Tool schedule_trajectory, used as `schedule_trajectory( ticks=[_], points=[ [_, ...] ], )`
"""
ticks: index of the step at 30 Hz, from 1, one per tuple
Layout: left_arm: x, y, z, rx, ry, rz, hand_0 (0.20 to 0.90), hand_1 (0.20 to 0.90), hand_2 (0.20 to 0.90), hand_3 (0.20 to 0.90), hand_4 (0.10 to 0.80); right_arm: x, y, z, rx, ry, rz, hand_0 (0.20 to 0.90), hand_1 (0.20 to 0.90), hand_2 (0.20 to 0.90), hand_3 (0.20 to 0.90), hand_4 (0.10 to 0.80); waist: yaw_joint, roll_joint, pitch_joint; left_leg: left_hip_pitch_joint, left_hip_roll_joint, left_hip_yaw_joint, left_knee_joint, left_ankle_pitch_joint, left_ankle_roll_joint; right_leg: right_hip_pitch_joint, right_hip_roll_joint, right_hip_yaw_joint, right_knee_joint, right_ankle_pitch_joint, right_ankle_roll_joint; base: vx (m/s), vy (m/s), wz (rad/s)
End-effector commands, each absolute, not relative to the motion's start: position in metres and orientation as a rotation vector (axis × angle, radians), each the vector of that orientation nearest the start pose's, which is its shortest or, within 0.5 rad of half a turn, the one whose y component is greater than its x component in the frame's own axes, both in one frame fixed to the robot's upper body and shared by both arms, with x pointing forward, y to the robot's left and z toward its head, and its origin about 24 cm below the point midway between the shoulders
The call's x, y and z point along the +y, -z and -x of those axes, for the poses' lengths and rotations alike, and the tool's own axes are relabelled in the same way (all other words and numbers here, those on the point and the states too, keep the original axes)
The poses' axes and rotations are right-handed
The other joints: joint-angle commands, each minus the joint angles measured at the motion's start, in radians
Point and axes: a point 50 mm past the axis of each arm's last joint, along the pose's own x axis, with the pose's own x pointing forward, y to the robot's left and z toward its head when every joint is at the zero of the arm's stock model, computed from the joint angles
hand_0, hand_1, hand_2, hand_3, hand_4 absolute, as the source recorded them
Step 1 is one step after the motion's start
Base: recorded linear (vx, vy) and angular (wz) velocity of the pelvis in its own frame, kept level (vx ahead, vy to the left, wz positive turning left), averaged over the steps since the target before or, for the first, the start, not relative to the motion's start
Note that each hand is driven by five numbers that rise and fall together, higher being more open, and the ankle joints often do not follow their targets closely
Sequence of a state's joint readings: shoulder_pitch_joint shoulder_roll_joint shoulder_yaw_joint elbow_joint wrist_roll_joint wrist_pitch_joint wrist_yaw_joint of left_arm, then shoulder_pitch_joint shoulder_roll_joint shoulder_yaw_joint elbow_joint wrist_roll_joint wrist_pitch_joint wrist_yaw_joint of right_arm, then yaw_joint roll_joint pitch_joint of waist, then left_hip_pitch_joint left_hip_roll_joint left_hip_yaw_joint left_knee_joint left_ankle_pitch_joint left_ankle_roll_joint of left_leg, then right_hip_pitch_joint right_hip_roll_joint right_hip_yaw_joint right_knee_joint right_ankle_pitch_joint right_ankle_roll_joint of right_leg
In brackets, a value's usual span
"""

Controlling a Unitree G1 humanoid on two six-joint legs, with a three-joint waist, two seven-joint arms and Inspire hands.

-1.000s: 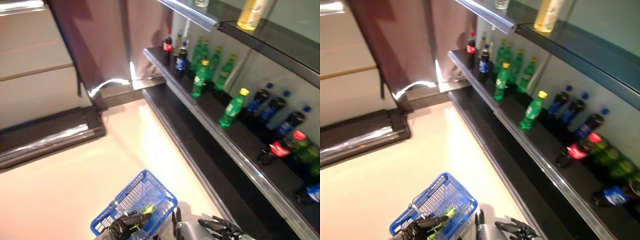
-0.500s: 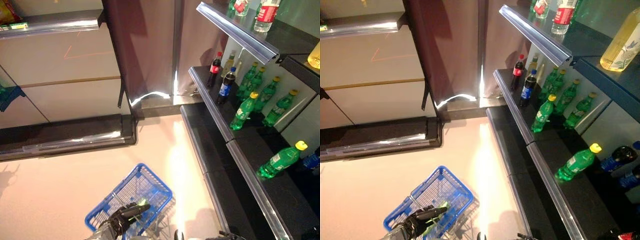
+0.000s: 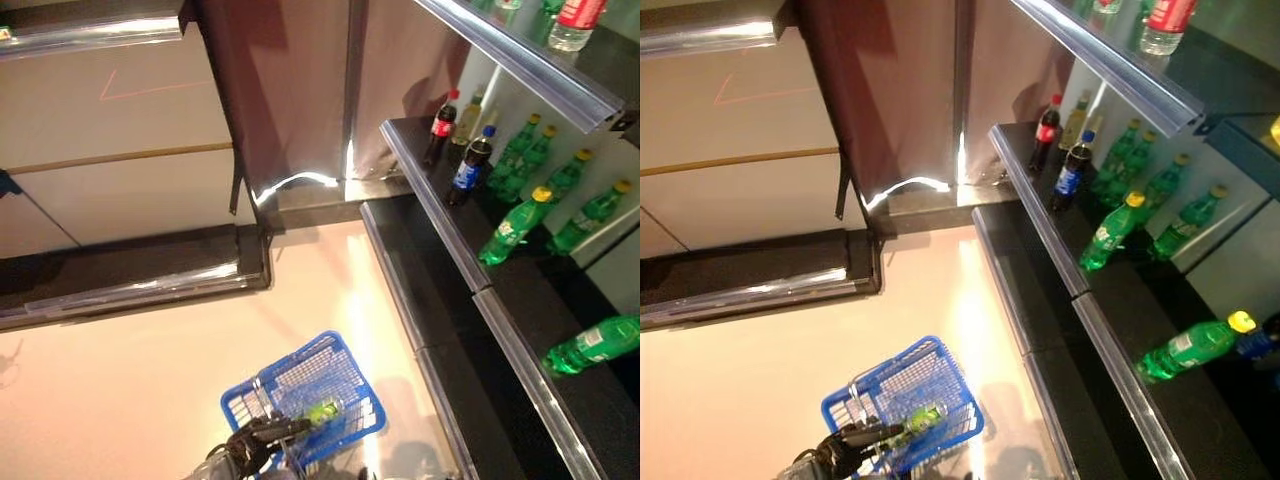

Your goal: Pick up the drink and place into the basket.

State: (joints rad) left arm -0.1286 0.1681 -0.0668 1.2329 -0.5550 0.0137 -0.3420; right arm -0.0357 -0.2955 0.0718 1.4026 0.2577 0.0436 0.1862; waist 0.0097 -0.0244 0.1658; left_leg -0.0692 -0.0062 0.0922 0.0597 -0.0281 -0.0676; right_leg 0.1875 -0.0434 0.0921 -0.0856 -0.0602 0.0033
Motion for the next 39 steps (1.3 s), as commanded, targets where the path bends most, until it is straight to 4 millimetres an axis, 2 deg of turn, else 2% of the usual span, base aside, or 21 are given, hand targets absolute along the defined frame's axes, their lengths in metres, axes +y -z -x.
schedule_trajectory(
  ticks=[1, 3, 5, 7, 8, 9, 10, 11, 13, 15, 16, 18, 19, 22, 27, 29, 31, 33, 35, 37, 39],
  points=[
    [0.240, 0.150, -0.111, 1.025, -0.128, 0.402, 0.300, 0.300, 0.300, 0.200, 0.100, -0.277, 0.157, -0.045, 1.403, 0.169, 0.013, 0.900, 0.900, 0.900, 0.900, 0.800, 0.051, 0.035, -0.086, -0.110, -0.003, -0.039, -0.147, 0.198, 0.009, 0.069, 0.098, 0.012, 0.155, -0.109, 0.055, 0.382, 0.230, -0.59],
    [0.242, 0.148, -0.116, 1.018, -0.136, 0.396, 0.300, 0.300, 0.300, 0.200, 0.100, -0.274, 0.158, -0.051, 1.388, 0.166, 0.003, 0.900, 0.900, 0.900, 0.900, 0.800, 0.061, 0.018, -0.091, -0.083, -0.018, -0.049, -0.133, 0.172, 0.036, 0.066, 0.072, 0.002, 0.185, -0.105, 0.073, 0.404, 0.262, -0.67],
    [0.244, 0.147, -0.122, 1.008, -0.149, 0.393, 0.300, 0.300, 0.300, 0.200, 0.100, -0.267, 0.159, -0.056, 1.376, 0.134, -0.007, 0.900, 0.900, 0.900, 0.900, 0.800, 0.065, -0.012, -0.094, -0.061, -0.043, -0.063, -0.120, 0.153, 0.064, 0.047, 0.028, -0.007, 0.258, -0.013, 0.120, 0.335, 0.212, -0.59],
    [0.248, 0.142, -0.132, 0.987, -0.128, 0.391, 0.300, 0.300, 0.300, 0.200, 0.100, -0.260, 0.161, -0.059, 1.352, 0.076, -0.010, 0.900, 0.900, 0.900, 0.900, 0.800, 0.061, -0.031, -0.106, -0.030, -0.062, -0.073, -0.134, 0.144, 0.090, -0.007, 0.008, -0.003, 0.367, 0.081, 0.160, 0.317, 0.212, -0.43],
    [0.248, 0.141, -0.134, 0.986, -0.120, 0.385, 0.300, 0.300, 0.300, 0.200, 0.100, -0.258, 0.161, -0.059, 1.346, 0.091, -0.022, 0.900, 0.900, 0.900, 0.900, 0.800, 0.060, -0.031, -0.110, -0.022, -0.066, -0.077, -0.137, 0.140, 0.095, -0.031, 0.007, -0.003, 0.420, 0.105, 0.170, 0.345, 0.284, -0.22],
    [0.247, 0.141, -0.137, 0.991, -0.114, 0.377, 0.300, 0.300, 0.300, 0.200, 0.100, -0.256, 0.161, -0.062, 1.332, 0.120, -0.052, 0.900, 0.900, 0.900, 0.900, 0.800, 0.053, -0.021, -0.115, 0.004, -0.067, -0.086, -0.145, 0.125, 0.106, -0.104, 0.014, -0.010, 0.606, 0.181, 0.192, 0.230, 0.202, -0.12],
    [0.247, 0.141, -0.137, 0.991, -0.114, 0.377, 0.300, 0.300, 0.300, 0.200, 0.100, -0.256, 0.161, -0.062, 1.332, 0.120, -0.052, 0.900, 0.900, 0.900, 0.900, 0.800, 0.053, -0.022, -0.116, 0.003, -0.068, -0.085, -0.145, 0.125, 0.106, -0.106, 0.014, -0.010, 0.609, 0.180, 0.192, 0.276, 0.293, -0.09],
    [0.247, 0.141, -0.136, 0.997, -0.115, 0.369, 0.300, 0.300, 0.300, 0.200, 0.100, -0.254, 0.161, -0.063, 1.330, 0.096, -0.043, 0.900, 0.900, 0.900, 0.900, 0.800, 0.042, -0.005, -0.110, 0.032, -0.062, -0.085, -0.147, 0.108, 0.112, -0.193, 0.015, -0.029, 0.745, 0.235, 0.196, 0.160, 0.235, -0.08],
    [0.248, 0.141, -0.135, 0.999, -0.133, 0.378, 0.300, 0.300, 0.300, 0.200, 0.100, -0.252, 0.162, -0.062, 1.333, 0.062, -0.026, 0.900, 0.900, 0.900, 0.900, 0.800, 0.025, 0.024, -0.092, 0.075, -0.044, -0.059, -0.147, 0.086, 0.116, -0.377, 0.000, -0.087, 0.857, 0.295, 0.188, 0.169, 0.294, -0.01],
    [0.249, 0.141, -0.135, 0.999, -0.141, 0.383, 0.300, 0.300, 0.300, 0.200, 0.100, -0.251, 0.162, -0.061, 1.334, 0.052, -0.021, 0.900, 0.900, 0.900, 0.900, 0.800, 0.020, 0.025, -0.085, 0.086, -0.045, -0.048, -0.147, 0.080, 0.117, -0.427, -0.025, -0.104, 0.872, 0.283, 0.182, 0.116, 0.114, 0.02],
    [0.250, 0.140, -0.136, 1.004, -0.139, 0.384, 0.300, 0.300, 0.300, 0.200, 0.100, -0.249, 0.163, -0.059, 1.346, 0.052, -0.018, 0.900, 0.900, 0.900, 0.900, 0.800, 0.014, 0.020, -0.068, 0.111, -0.047, -0.034, -0.147, 0.069, 0.113, -0.434, -0.062, -0.159, 0.748, 0.246, 0.165, 0.233, 0.012, 0.02],
    [0.248, 0.141, -0.136, 1.019, -0.104, 0.355, 0.300, 0.300, 0.300, 0.200, 0.100, -0.252, 0.163, -0.056, 1.356, 0.092, -0.028, 0.900, 0.900, 0.900, 0.900, 0.800, 0.005, 0.000, -0.054, 0.127, -0.062, -0.041, -0.147, 0.057, 0.106, -0.375, -0.051, -0.196, 0.531, 0.187, 0.160, 0.239, -0.030, 0.24],
    [0.248, 0.141, -0.136, 1.019, -0.104, 0.355, 0.300, 0.300, 0.300, 0.200, 0.100, -0.252, 0.163, -0.056, 1.355, 0.092, -0.028, 0.900, 0.900, 0.900, 0.900, 0.800, 0.004, 0.001, -0.052, 0.129, -0.061, -0.043, -0.147, 0.056, 0.106, -0.371, -0.050, -0.197, 0.529, 0.188, 0.159, 0.185, -0.063, 0.46],
    [0.247, 0.143, -0.131, 1.033, -0.111, 0.348, 0.300, 0.300, 0.300, 0.200, 0.100, -0.257, 0.162, -0.052, 1.351, 0.113, -0.024, 0.900, 0.900, 0.900, 0.900, 0.800, -0.028, -0.036, -0.048, 0.170, -0.086, -0.033, -0.147, 0.022, 0.092, -0.323, -0.015, -0.212, 0.210, 0.208, 0.171, 0.250, -0.077, 0.37],
    [0.252, 0.144, -0.125, 1.040, -0.117, 0.341, 0.300, 0.300, 0.300, 0.200, 0.100, -0.261, 0.160, -0.056, 1.335, 0.122, -0.031, 0.900, 0.900, 0.900, 0.900, 0.800, -0.039, -0.051, -0.039, 0.226, -0.113, -0.041, -0.147, -0.018, 0.086, -0.391, -0.009, -0.312, 0.163, 0.283, 0.190, 0.209, -0.082, -0.17],
    [0.255, 0.144, -0.122, 1.038, -0.127, 0.346, 0.300, 0.300, 0.300, 0.200, 0.100, -0.261, 0.160, -0.059, 1.337, 0.120, -0.034, 0.900, 0.900, 0.900, 0.900, 0.800, -0.032, -0.051, -0.041, 0.244, -0.116, -0.035, -0.147, -0.030, 0.083, -0.368, -0.015, -0.354, 0.152, 0.272, 0.176, 0.244, -0.127, -0.31],
    [0.254, 0.144, -0.123, 1.034, -0.124, 0.350, 0.300, 0.300, 0.300, 0.200, 0.100, -0.261, 0.160, -0.058, 1.340, 0.125, -0.041, 0.900, 0.900, 0.900, 0.900, 0.800, -0.035, -0.048, -0.046, 0.256, -0.113, -0.033, -0.147, -0.036, 0.082, -0.349, -0.007, -0.355, 0.151, 0.259, 0.164, 0.229, -0.148, -0.26],
    [0.252, 0.144, -0.126, 1.031, -0.113, 0.356, 0.300, 0.300, 0.300, 0.200, 0.100, -0.257, 0.162, -0.058, 1.349, 0.138, -0.047, 0.900, 0.900, 0.900, 0.900, 0.800, -0.048, -0.039, -0.059, 0.282, -0.091, 0.003, -0.147, -0.046, 0.082, -0.339, -0.002, -0.347, 0.180, 0.236, 0.150, 0.250, -0.191, -0.28],
    [0.246, 0.144, -0.128, 1.030, -0.070, 0.347, 0.300, 0.300, 0.300, 0.200, 0.100, -0.257, 0.162, -0.059, 1.343, 0.147, -0.059, 0.900, 0.900, 0.900, 0.900, 0.800, -0.060, -0.032, -0.072, 0.290, -0.060, 0.048, -0.059, -0.059, 0.062, -0.290, 0.008, -0.344, 0.166, 0.172, 0.107, 0.237, -0.197, -0.26],
    [0.238, 0.145, -0.132, 1.013, -0.059, 0.363, 0.300, 0.300, 0.300, 0.200, 0.100, -0.261, 0.160, -0.063, 1.337, 0.150, -0.053, 0.900, 0.900, 0.900, 0.900, 0.800, -0.063, -0.038, -0.077, 0.222, -0.016, 0.072, 0.175, 0.041, 0.010, -0.237, 0.016, -0.329, 0.136, 0.153, 0.075, 0.151, -0.197, -0.07],
    [0.230, 0.145, -0.137, 0.984, -0.057, 0.396, 0.300, 0.300, 0.300, 0.200, 0.100, -0.266, 0.157, -0.067, 1.329, 0.146, -0.028, 0.900, 0.900, 0.900, 0.900, 0.800, -0.054, -0.045, -0.062, 0.099, 0.010, 0.051, 0.419, 0.126, -0.028, -0.189, 0.011, -0.309, 0.134, 0.120, 0.041, 0.121, -0.162, -0.26]
  ],
)
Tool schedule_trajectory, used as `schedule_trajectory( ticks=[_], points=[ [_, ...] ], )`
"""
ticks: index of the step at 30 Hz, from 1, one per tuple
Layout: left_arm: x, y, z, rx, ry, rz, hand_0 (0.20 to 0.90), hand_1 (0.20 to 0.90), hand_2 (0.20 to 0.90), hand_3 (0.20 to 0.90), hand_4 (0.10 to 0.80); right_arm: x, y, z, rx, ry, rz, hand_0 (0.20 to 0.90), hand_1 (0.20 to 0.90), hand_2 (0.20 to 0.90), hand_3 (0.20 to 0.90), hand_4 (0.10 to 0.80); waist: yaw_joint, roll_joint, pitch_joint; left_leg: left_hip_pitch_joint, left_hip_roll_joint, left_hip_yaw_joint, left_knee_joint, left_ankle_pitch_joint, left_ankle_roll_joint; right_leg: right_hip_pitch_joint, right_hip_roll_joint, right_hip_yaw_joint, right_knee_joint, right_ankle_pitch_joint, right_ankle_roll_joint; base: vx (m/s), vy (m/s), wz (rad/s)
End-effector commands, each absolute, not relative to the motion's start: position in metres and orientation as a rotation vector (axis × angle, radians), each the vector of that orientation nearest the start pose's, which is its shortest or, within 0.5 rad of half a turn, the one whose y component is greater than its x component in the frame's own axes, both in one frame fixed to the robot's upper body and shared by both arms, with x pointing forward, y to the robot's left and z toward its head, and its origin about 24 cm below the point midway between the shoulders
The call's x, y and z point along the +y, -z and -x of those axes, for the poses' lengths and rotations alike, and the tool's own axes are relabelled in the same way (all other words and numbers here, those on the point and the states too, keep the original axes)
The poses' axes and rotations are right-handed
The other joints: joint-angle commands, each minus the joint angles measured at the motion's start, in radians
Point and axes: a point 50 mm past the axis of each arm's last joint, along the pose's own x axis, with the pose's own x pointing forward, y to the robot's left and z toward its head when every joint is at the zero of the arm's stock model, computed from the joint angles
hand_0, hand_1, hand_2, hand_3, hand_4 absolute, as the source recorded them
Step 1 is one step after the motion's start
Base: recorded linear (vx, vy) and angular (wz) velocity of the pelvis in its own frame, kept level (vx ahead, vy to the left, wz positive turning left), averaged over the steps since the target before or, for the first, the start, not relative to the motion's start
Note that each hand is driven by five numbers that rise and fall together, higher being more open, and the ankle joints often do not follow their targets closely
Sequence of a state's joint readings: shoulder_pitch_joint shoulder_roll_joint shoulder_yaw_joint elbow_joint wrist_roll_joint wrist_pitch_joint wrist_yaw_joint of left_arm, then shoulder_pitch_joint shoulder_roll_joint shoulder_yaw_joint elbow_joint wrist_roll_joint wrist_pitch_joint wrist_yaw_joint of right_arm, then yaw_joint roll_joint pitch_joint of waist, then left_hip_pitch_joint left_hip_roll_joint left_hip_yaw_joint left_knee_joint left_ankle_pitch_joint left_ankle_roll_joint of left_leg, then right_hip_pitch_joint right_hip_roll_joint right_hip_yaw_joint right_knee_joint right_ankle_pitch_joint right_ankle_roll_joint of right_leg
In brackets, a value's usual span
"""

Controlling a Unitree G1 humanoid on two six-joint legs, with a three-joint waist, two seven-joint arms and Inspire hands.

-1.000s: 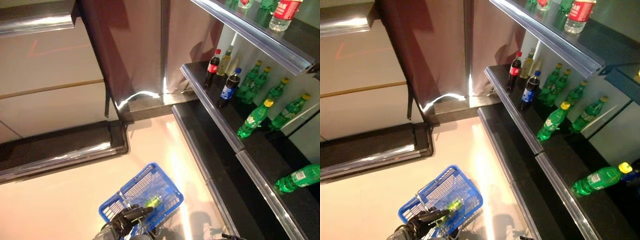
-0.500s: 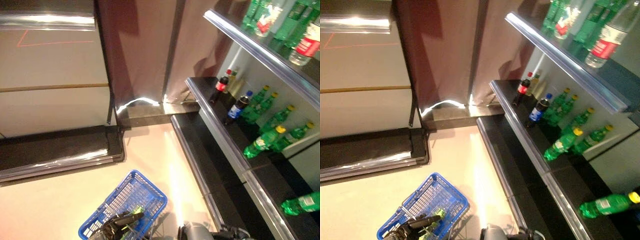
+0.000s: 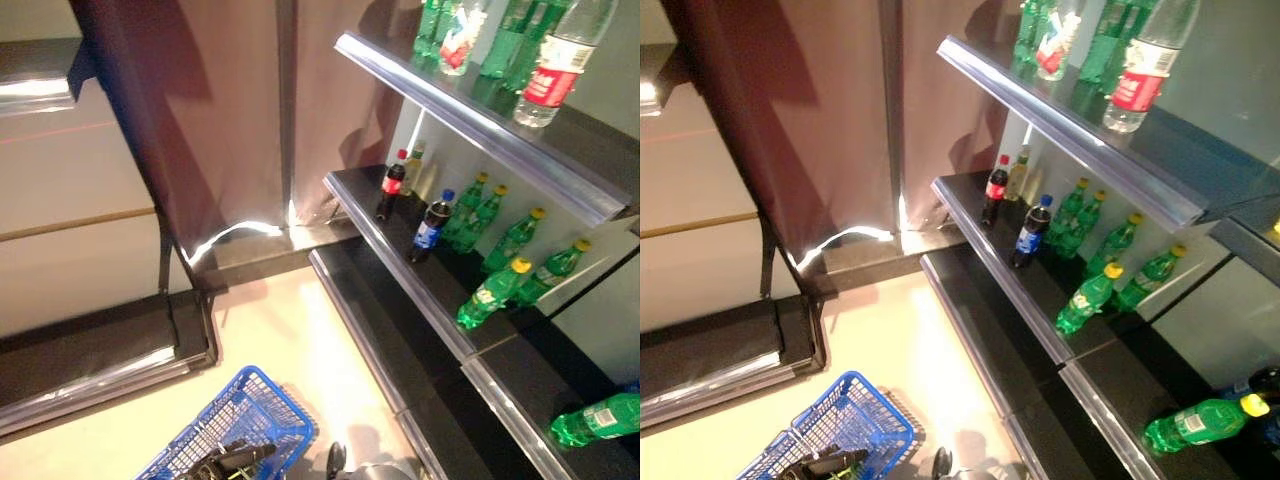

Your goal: Pick up the drink and place into the basket.

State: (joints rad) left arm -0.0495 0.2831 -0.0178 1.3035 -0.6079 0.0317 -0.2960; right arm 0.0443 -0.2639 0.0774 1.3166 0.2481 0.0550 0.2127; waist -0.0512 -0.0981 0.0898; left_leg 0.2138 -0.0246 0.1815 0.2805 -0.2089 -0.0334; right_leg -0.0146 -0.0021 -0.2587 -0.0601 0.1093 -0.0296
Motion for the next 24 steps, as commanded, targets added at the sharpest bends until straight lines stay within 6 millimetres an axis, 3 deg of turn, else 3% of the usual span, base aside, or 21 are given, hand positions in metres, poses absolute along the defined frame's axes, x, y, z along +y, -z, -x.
schedule_trajectory(
  ticks=[1, 4, 6, 8, 10, 14, 18, 22, 24],
  points=[
    [0.226, 0.145, -0.139, 0.978, -0.053, 0.404, 0.300, 0.300, 0.300, 0.200, 0.100, -0.268, 0.157, -0.068, 1.325, 0.156, -0.021, 0.900, 0.900, 0.900, 0.900, 0.800, 0.015, 0.029, 0.022, -0.241, 0.037, -0.060, 0.272, 0.334, -0.072, 0.034, -0.033, 0.050, 0.113, -0.065, 0.064, 0.128, -0.091, -0.50],
    [0.224, 0.143, -0.142, 0.973, -0.024, 0.401, 0.300, 0.300, 0.300, 0.200, 0.100, -0.270, 0.155, -0.073, 1.306, 0.175, -0.033, 0.900, 0.900, 0.900, 0.900, 0.800, 0.038, 0.030, 0.040, -0.280, 0.067, -0.082, 0.186, 0.290, -0.052, 0.089, -0.029, 0.103, 0.090, -0.091, 0.062, 0.132, 0.003, -0.80],
    [0.224, 0.145, -0.137, 0.973, -0.029, 0.406, 0.300, 0.300, 0.300, 0.200, 0.100, -0.268, 0.155, -0.078, 1.299, 0.171, -0.030, 0.900, 0.900, 0.900, 0.900, 0.800, 0.052, 0.039, 0.040, -0.245, 0.022, -0.138, -0.040, 0.213, -0.019, 0.097, -0.019, 0.169, 0.072, -0.089, 0.082, 0.196, 0.130, -0.90],
    [0.225, 0.149, -0.124, 0.985, -0.055, 0.422, 0.300, 0.300, 0.300, 0.200, 0.100, -0.270, 0.154, -0.080, 1.303, 0.163, -0.008, 0.900, 0.900, 0.900, 0.900, 0.800, 0.067, 0.072, 0.026, -0.184, -0.040, -0.312, -0.255, 0.211, -0.003, 0.081, 0.020, 0.265, 0.077, -0.098, 0.089, 0.211, 0.197, -0.99],
    [0.228, 0.151, -0.114, 1.007, -0.063, 0.421, 0.300, 0.300, 0.300, 0.200, 0.100, -0.271, 0.155, -0.074, 1.320, 0.178, -0.003, 0.900, 0.900, 0.900, 0.900, 0.800, 0.050, 0.095, 0.007, -0.159, -0.057, -0.336, -0.297, 0.213, 0.008, 0.059, 0.043, 0.325, 0.096, -0.114, 0.091, 0.166, 0.245, -1.27],
    [0.227, 0.150, -0.119, 1.019, -0.052, 0.421, 0.300, 0.300, 0.300, 0.200, 0.100, -0.275, 0.157, -0.057, 1.344, 0.200, -0.013, 0.900, 0.900, 0.900, 0.900, 0.800, 0.019, 0.108, -0.013, -0.125, -0.059, -0.294, -0.346, 0.221, 0.016, 0.073, 0.032, 0.330, 0.061, -0.102, 0.103, 0.114, 0.197, -1.34],
    [0.227, 0.148, -0.133, 1.025, -0.046, 0.390, 0.300, 0.300, 0.300, 0.200, 0.100, -0.272, 0.160, -0.037, 1.361, 0.216, -0.050, 0.900, 0.900, 0.900, 0.900, 0.800, -0.023, 0.091, -0.010, -0.125, -0.059, -0.228, -0.368, 0.206, 0.035, 0.030, 0.010, 0.344, 0.067, -0.072, 0.140, 0.041, 0.151, -0.90],
    [0.246, 0.144, -0.132, 1.000, -0.145, 0.392, 0.300, 0.300, 0.300, 0.200, 0.100, -0.261, 0.162, -0.042, 1.362, 0.134, -0.029, 0.900, 0.900, 0.900, 0.900, 0.800, -0.001, 0.060, 0.023, -0.116, -0.036, -0.108, -0.368, 0.180, 0.019, -0.046, -0.059, 0.162, 0.115, -0.003, 0.202, -0.107, -0.048, -1.23],
    [0.253, 0.142, -0.131, 0.995, -0.144, 0.377, 0.300, 0.300, 0.300, 0.200, 0.100, -0.259, 0.162, -0.047, 1.347, 0.135, -0.045, 0.900, 0.900, 0.900, 0.900, 0.800, 0.006, 0.057, 0.029, -0.118, -0.017, -0.082, -0.368, 0.179, 0.024, -0.060, -0.078, 0.151, 0.146, -0.006, 0.210, -0.167, -0.113, -1.22]
  ],
)
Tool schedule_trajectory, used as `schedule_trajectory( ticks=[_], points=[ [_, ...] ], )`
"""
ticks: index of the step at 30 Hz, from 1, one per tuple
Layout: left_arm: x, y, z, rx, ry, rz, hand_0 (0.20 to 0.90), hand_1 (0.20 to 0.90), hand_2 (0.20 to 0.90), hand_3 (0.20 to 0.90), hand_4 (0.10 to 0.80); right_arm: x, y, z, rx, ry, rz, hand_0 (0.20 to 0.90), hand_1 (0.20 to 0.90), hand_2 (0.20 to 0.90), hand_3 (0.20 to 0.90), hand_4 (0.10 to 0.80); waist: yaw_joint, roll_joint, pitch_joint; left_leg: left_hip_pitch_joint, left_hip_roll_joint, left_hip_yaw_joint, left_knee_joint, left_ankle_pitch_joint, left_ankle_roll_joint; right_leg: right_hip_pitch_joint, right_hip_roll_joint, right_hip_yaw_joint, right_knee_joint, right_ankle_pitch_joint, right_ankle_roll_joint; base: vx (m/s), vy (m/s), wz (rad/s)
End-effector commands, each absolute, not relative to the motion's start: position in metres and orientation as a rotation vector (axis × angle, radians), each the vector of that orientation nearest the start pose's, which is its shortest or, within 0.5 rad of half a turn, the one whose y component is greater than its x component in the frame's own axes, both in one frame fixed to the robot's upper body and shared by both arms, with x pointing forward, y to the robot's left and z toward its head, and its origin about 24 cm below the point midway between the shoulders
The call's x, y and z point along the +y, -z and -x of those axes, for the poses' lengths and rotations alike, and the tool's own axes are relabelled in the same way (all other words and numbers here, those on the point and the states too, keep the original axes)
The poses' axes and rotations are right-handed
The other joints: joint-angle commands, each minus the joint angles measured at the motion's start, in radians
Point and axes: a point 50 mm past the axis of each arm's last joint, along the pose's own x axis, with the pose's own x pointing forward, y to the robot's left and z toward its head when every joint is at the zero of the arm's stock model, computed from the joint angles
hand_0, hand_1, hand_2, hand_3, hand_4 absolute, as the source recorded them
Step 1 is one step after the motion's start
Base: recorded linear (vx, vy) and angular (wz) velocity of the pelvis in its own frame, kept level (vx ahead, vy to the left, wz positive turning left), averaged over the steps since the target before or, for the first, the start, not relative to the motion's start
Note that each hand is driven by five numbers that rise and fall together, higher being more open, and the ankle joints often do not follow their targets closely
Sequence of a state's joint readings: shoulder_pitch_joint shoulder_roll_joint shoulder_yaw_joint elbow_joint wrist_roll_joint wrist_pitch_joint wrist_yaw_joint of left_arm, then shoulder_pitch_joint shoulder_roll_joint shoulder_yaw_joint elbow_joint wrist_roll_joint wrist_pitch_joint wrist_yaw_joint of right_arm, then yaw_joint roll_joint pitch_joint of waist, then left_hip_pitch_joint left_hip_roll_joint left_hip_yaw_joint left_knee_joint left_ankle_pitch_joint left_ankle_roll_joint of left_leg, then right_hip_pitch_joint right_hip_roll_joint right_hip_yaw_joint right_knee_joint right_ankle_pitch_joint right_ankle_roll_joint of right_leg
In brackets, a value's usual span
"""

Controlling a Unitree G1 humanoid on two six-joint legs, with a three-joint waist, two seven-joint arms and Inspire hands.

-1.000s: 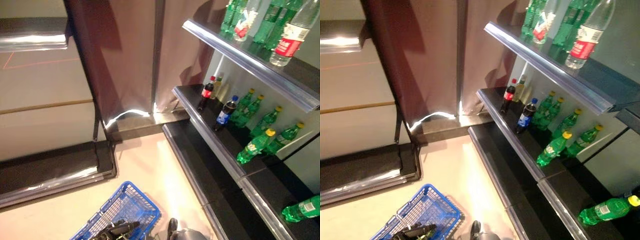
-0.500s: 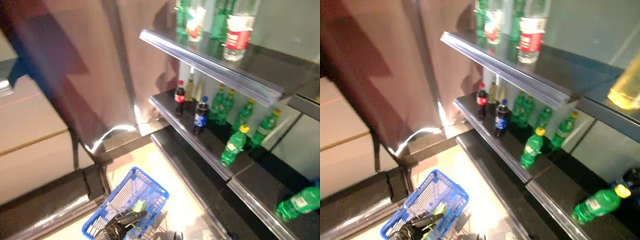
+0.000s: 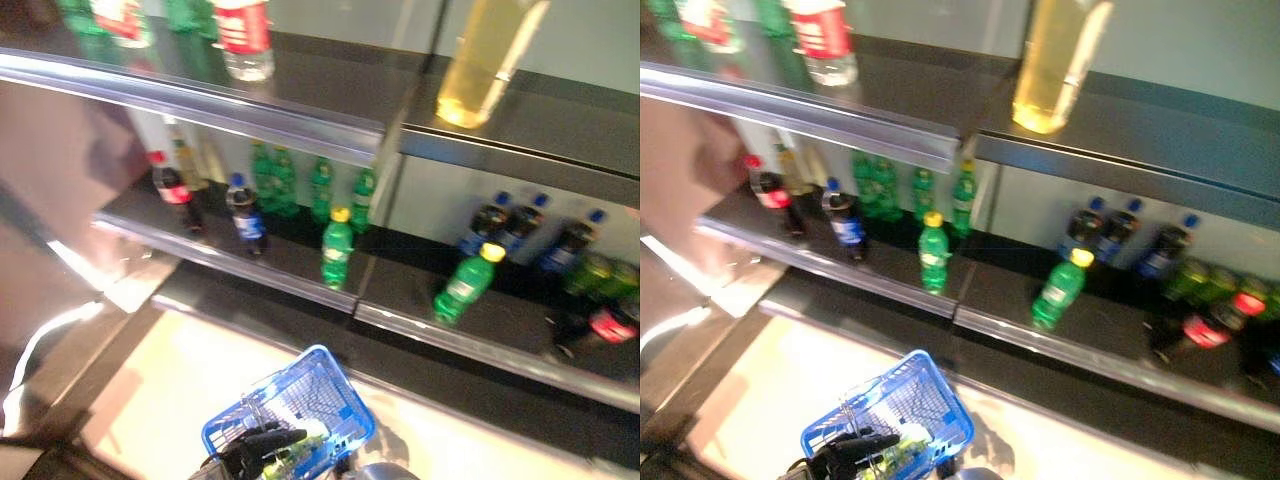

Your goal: Pick up the drink and place into the basket.

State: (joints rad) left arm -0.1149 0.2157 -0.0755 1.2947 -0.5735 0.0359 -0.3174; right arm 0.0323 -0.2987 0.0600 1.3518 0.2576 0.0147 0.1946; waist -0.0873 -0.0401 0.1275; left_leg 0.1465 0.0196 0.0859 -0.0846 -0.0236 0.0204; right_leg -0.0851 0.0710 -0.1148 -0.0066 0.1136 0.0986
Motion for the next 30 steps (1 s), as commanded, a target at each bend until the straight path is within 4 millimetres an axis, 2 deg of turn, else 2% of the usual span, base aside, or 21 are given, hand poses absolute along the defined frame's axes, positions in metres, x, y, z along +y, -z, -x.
schedule_trajectory(
  ticks=[1, 3, 4, 7, 10, 13, 16, 18, 22, 25, 30],
  points=[
    [0.255, 0.141, -0.131, 0.990, -0.144, 0.370, 0.300, 0.300, 0.300, 0.200, 0.100, -0.259, 0.162, -0.051, 1.333, 0.141, -0.050, 0.900, 0.900, 0.900, 0.900, 0.800, 0.047, 0.004, -0.009, -0.058, -0.049, 0.034, -0.003, -0.003, -0.025, 0.014, -0.163, 0.000, 0.107, -0.022, 0.083, -0.175, -0.102, -0.98],
    [0.255, 0.141, -0.131, 0.973, -0.167, 0.385, 0.300, 0.300, 0.300, 0.200, 0.100, -0.261, 0.160, -0.061, 1.310, 0.149, -0.047, 0.900, 0.900, 0.900, 0.900, 0.800, 0.058, 0.018, -0.021, -0.075, -0.030, 0.086, -0.003, -0.003, -0.012, 0.031, -0.212, -0.017, 0.127, -0.021, 0.086, -0.215, -0.156, -1.13],
    [0.255, 0.141, -0.132, 0.967, -0.179, 0.396, 0.300, 0.300, 0.300, 0.200, 0.100, -0.261, 0.160, -0.063, 1.310, 0.149, -0.042, 0.900, 0.900, 0.900, 0.900, 0.800, 0.058, 0.022, -0.028, -0.077, -0.027, 0.092, -0.003, -0.005, -0.009, 0.038, -0.235, -0.011, 0.129, -0.012, 0.085, -0.112, -0.136, -0.80],
    [0.255, 0.139, -0.137, 0.959, -0.184, 0.411, 0.300, 0.300, 0.300, 0.200, 0.100, -0.263, 0.159, -0.067, 1.314, 0.141, -0.024, 0.900, 0.900, 0.900, 0.900, 0.800, 0.065, 0.029, -0.043, -0.077, -0.012, 0.110, -0.003, -0.003, -0.011, 0.072, -0.252, -0.009, 0.100, -0.030, 0.082, -0.059, -0.197, -0.50],
    [0.254, 0.138, -0.143, 0.951, -0.208, 0.425, 0.300, 0.300, 0.300, 0.200, 0.100, -0.260, 0.158, -0.079, 1.297, 0.126, -0.018, 0.900, 0.900, 0.900, 0.900, 0.800, 0.094, 0.024, -0.048, -0.091, 0.019, 0.131, -0.003, 0.017, -0.036, 0.117, -0.246, -0.048, 0.020, -0.070, 0.082, -0.063, -0.330, -0.55],
    [0.258, 0.141, -0.131, 0.980, -0.266, 0.480, 0.300, 0.300, 0.300, 0.200, 0.100, -0.258, 0.157, -0.086, 1.287, 0.099, -0.016, 0.900, 0.900, 0.900, 0.900, 0.800, 0.104, 0.018, -0.043, -0.080, 0.060, 0.136, 0.011, 0.032, -0.065, 0.131, -0.234, -0.046, -0.003, -0.077, 0.068, 0.013, -0.279, -0.17],
    [0.251, 0.147, -0.116, 1.015, -0.240, 0.472, 0.300, 0.300, 0.300, 0.200, 0.100, -0.264, 0.155, -0.085, 1.285, 0.153, -0.027, 0.900, 0.900, 0.900, 0.900, 0.800, 0.112, 0.009, -0.038, -0.080, 0.079, 0.096, 0.037, 0.037, -0.088, 0.175, -0.219, -0.035, -0.030, -0.088, 0.045, 0.021, -0.089, 0.00],
    [0.246, 0.149, -0.115, 1.022, -0.224, 0.470, 0.300, 0.300, 0.300, 0.200, 0.100, -0.269, 0.154, -0.081, 1.300, 0.168, -0.010, 0.900, 0.900, 0.900, 0.900, 0.800, 0.112, 0.014, -0.040, -0.073, 0.090, 0.090, 0.019, 0.048, -0.096, 0.187, -0.218, -0.055, -0.027, -0.101, 0.041, -0.002, 0.022, 0.00],
    [0.242, 0.150, -0.115, 1.042, -0.197, 0.444, 0.300, 0.300, 0.300, 0.200, 0.100, -0.273, 0.155, -0.071, 1.306, 0.223, -0.046, 0.900, 0.900, 0.900, 0.900, 0.800, 0.114, 0.021, -0.051, -0.055, 0.079, 0.068, -0.003, 0.042, -0.097, 0.214, -0.225, -0.088, -0.037, -0.106, 0.042, 0.032, 0.055, 0.10],
    [0.252, 0.148, -0.115, 1.035, -0.223, 0.445, 0.300, 0.300, 0.300, 0.200, 0.100, -0.277, 0.155, -0.064, 1.323, 0.225, -0.031, 0.900, 0.900, 0.900, 0.900, 0.800, 0.112, 0.030, -0.055, -0.038, 0.072, 0.072, -0.003, 0.033, -0.100, 0.219, -0.242, -0.108, -0.032, -0.105, 0.050, 0.053, 0.080, 0.18],
    [0.261, 0.147, -0.109, 1.048, -0.249, 0.431, 0.300, 0.300, 0.300, 0.200, 0.100, -0.282, 0.154, -0.057, 1.338, 0.222, -0.026, 0.900, 0.900, 0.900, 0.900, 0.800, 0.117, 0.037, -0.054, -0.023, 0.072, 0.066, -0.001, 0.028, -0.102, 0.230, -0.250, -0.117, -0.022, -0.113, 0.055, 0.035, 0.035, 0.06]
  ],
)
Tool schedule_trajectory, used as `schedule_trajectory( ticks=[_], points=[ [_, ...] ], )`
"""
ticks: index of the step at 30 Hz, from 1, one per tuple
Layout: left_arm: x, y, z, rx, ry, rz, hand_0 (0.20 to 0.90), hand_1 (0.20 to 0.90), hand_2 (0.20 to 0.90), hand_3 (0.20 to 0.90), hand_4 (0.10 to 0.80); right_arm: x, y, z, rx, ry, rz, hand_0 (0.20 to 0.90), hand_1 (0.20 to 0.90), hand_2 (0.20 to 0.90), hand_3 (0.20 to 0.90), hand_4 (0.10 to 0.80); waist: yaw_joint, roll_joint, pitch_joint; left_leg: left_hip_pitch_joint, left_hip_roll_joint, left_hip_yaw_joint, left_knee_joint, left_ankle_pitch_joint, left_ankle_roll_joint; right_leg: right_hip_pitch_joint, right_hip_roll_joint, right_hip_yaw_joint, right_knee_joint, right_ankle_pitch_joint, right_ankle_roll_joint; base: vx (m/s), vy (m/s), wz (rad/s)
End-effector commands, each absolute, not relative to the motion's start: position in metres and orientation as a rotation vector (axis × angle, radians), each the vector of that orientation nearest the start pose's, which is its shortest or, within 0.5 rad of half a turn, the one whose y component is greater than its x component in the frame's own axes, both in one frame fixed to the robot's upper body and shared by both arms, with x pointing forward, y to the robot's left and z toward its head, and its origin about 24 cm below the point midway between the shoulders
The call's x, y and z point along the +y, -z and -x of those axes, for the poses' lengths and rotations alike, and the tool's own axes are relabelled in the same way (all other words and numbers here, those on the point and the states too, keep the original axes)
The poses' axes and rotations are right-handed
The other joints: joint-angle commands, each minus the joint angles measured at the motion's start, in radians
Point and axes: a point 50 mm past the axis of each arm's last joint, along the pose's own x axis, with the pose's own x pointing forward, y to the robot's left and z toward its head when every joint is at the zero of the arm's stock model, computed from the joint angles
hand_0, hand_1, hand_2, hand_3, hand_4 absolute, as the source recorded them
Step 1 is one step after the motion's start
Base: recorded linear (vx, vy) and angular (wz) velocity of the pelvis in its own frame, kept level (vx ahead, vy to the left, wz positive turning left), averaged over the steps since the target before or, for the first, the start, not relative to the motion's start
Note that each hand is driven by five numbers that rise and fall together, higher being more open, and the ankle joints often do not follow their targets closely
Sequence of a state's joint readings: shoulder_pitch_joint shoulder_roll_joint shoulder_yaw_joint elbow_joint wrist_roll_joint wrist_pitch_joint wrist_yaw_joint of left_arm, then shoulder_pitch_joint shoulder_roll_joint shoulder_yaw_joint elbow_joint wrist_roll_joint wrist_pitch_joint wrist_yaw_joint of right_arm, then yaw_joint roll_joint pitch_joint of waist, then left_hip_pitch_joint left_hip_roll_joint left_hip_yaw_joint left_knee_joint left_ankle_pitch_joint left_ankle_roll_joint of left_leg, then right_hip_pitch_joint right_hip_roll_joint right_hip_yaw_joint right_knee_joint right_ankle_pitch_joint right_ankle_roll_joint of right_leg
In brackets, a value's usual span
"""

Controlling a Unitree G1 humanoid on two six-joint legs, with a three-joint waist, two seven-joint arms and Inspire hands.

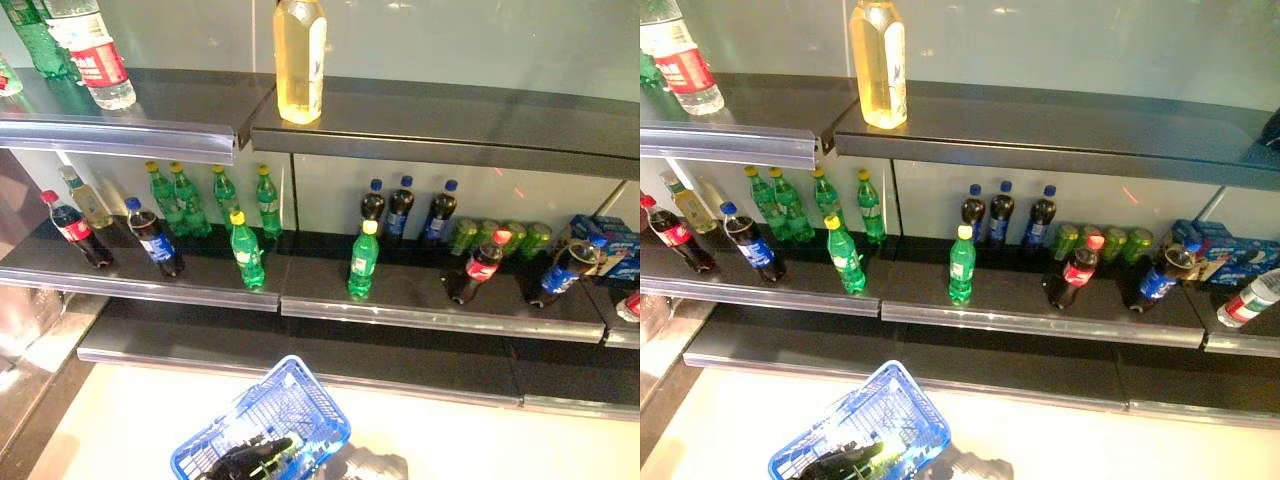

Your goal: Pick up the drink and place into the basket.

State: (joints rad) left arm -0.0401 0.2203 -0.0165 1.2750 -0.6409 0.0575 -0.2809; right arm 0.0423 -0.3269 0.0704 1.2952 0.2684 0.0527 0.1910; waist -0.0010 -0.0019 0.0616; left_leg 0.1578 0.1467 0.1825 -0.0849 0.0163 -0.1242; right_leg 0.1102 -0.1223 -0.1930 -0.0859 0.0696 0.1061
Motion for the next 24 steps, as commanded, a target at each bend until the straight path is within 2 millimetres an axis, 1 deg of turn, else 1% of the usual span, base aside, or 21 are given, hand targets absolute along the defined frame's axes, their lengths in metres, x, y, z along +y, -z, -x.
schedule_trajectory(
  ticks=[1, 4, 6, 9, 10, 13, 15, 16, 17, 18, 19, 21, 22, 24],
  points=[
    [0.263, 0.147, -0.108, 1.053, -0.250, 0.426, 0.300, 0.300, 0.300, 0.200, 0.100, -0.281, 0.154, -0.056, 1.343, 0.217, -0.026, 0.900, 0.900, 0.900, 0.900, 0.800, 0.031, -0.001, 0.011, -0.031, -0.055, -0.032, 0.000, -0.014, 0.043, 0.036, -0.057, -0.037, 0.060, -0.071, 0.049, 0.090, 0.011, 0.05],
    [0.270, 0.146, -0.101, 1.056, -0.262, 0.426, 0.300, 0.300, 0.300, 0.200, 0.100, -0.281, 0.155, -0.052, 1.362, 0.191, -0.002, 0.900, 0.900, 0.900, 0.900, 0.800, 0.024, -0.001, 0.010, -0.018, -0.055, -0.036, -0.002, -0.020, 0.044, 0.043, -0.053, -0.023, 0.070, -0.081, 0.050, 0.134, -0.009, 0.02],
    [0.272, 0.145, -0.100, 1.048, -0.258, 0.428, 0.300, 0.300, 0.300, 0.200, 0.100, -0.283, 0.154, -0.051, 1.370, 0.182, 0.013, 0.900, 0.900, 0.900, 0.900, 0.800, 0.018, -0.002, 0.012, -0.018, -0.054, -0.037, -0.002, -0.025, 0.046, 0.042, -0.049, -0.014, 0.071, -0.084, 0.051, 0.108, -0.027, 0.01],
    [0.270, 0.142, -0.110, 1.011, -0.247, 0.440, 0.300, 0.300, 0.300, 0.200, 0.100, -0.286, 0.153, -0.053, 1.374, 0.178, 0.039, 0.900, 0.900, 0.900, 0.900, 0.800, 0.012, 0.000, 0.025, -0.046, -0.050, -0.035, -0.002, -0.020, 0.047, 0.016, -0.042, -0.006, 0.063, -0.074, 0.048, 0.009, -0.042, 0.00],
    [0.268, 0.141, -0.118, 0.989, -0.235, 0.442, 0.300, 0.300, 0.300, 0.200, 0.100, -0.287, 0.152, -0.058, 1.359, 0.182, 0.042, 0.900, 0.900, 0.900, 0.900, 0.800, 0.013, 0.001, 0.036, -0.068, -0.048, -0.036, -0.002, -0.014, 0.047, -0.005, -0.040, -0.004, 0.060, -0.068, 0.047, -0.141, -0.082, -0.02],
    [0.261, 0.132, -0.149, 0.914, -0.192, 0.442, 0.300, 0.300, 0.300, 0.200, 0.100, -0.289, 0.148, -0.080, 1.303, 0.194, 0.052, 0.900, 0.900, 0.900, 0.900, 0.800, 0.019, 0.006, 0.077, -0.156, -0.045, -0.047, -0.002, 0.015, 0.047, -0.094, -0.028, 0.004, 0.059, -0.044, 0.038, -0.299, -0.094, 0.00],
    [0.255, 0.120, -0.179, 0.842, -0.156, 0.434, 0.300, 0.300, 0.300, 0.200, 0.100, -0.292, 0.140, -0.107, 1.221, 0.200, 0.064, 0.900, 0.900, 0.900, 0.900, 0.800, 0.020, 0.010, 0.136, -0.230, -0.043, -0.063, -0.002, 0.041, 0.043, -0.171, -0.007, 0.009, 0.061, -0.023, 0.025, -0.459, -0.094, 0.10],
    [0.251, 0.115, -0.191, 0.816, -0.140, 0.425, 0.300, 0.300, 0.300, 0.200, 0.100, -0.292, 0.135, -0.124, 1.173, 0.194, 0.074, 0.900, 0.900, 0.900, 0.900, 0.800, 0.021, 0.013, 0.164, -0.264, -0.050, -0.078, -0.002, 0.050, 0.045, -0.202, 0.000, 0.015, 0.059, -0.014, 0.020, -0.379, -0.069, 0.18],
    [0.250, 0.113, -0.196, 0.805, -0.133, 0.425, 0.300, 0.300, 0.300, 0.200, 0.100, -0.292, 0.132, -0.132, 1.145, 0.189, 0.081, 0.900, 0.900, 0.900, 0.900, 0.800, 0.020, 0.015, 0.176, -0.281, -0.056, -0.085, -0.002, 0.054, 0.047, -0.217, 0.004, 0.018, 0.056, -0.008, 0.018, -0.339, -0.034, 0.21],
    [0.247, 0.111, -0.202, 0.794, -0.123, 0.424, 0.300, 0.300, 0.300, 0.200, 0.100, -0.293, 0.127, -0.145, 1.095, 0.185, 0.084, 0.900, 0.900, 0.900, 0.900, 0.800, 0.017, 0.020, 0.196, -0.304, -0.066, -0.094, -0.002, 0.059, 0.051, -0.237, 0.006, 0.023, 0.047, 0.002, 0.017, -0.193, -0.003, 0.18],
    [0.247, 0.110, -0.202, 0.794, -0.122, 0.423, 0.300, 0.300, 0.300, 0.200, 0.100, -0.293, 0.126, -0.147, 1.088, 0.184, 0.084, 0.900, 0.900, 0.900, 0.900, 0.800, 0.017, 0.022, 0.198, -0.308, -0.067, -0.096, -0.002, 0.060, 0.051, -0.241, 0.006, 0.024, 0.047, 0.003, 0.017, -0.169, 0.012, 0.14],
    [0.246, 0.110, -0.204, 0.789, -0.118, 0.423, 0.300, 0.300, 0.300, 0.200, 0.100, -0.294, 0.119, -0.161, 1.038, 0.161, 0.115, 0.900, 0.900, 0.900, 0.900, 0.800, 0.012, 0.031, 0.219, -0.328, -0.078, -0.109, -0.002, 0.064, 0.054, -0.268, 0.001, 0.034, 0.049, 0.009, 0.017, -0.138, 0.041, 0.01],
    [0.245, 0.109, -0.206, 0.783, -0.116, 0.433, 0.300, 0.300, 0.300, 0.200, 0.100, -0.295, 0.115, -0.169, 1.011, 0.133, 0.158, 0.900, 0.900, 0.900, 0.900, 0.800, 0.011, 0.038, 0.230, -0.340, -0.084, -0.113, -0.002, 0.070, 0.053, -0.282, -0.002, 0.036, 0.050, 0.011, 0.015, -0.169, 0.074, -0.03],
    [0.242, 0.107, -0.210, 0.769, -0.103, 0.445, 0.300, 0.300, 0.300, 0.200, 0.100, -0.302, 0.105, -0.181, 0.956, 0.117, 0.193, 0.900, 0.900, 0.900, 0.900, 0.800, 0.012, 0.049, 0.252, -0.355, -0.093, -0.120, 0.000, 0.084, 0.051, -0.306, -0.011, 0.035, 0.063, 0.011, 0.012, -0.163, 0.087, 0.01]
  ],
)
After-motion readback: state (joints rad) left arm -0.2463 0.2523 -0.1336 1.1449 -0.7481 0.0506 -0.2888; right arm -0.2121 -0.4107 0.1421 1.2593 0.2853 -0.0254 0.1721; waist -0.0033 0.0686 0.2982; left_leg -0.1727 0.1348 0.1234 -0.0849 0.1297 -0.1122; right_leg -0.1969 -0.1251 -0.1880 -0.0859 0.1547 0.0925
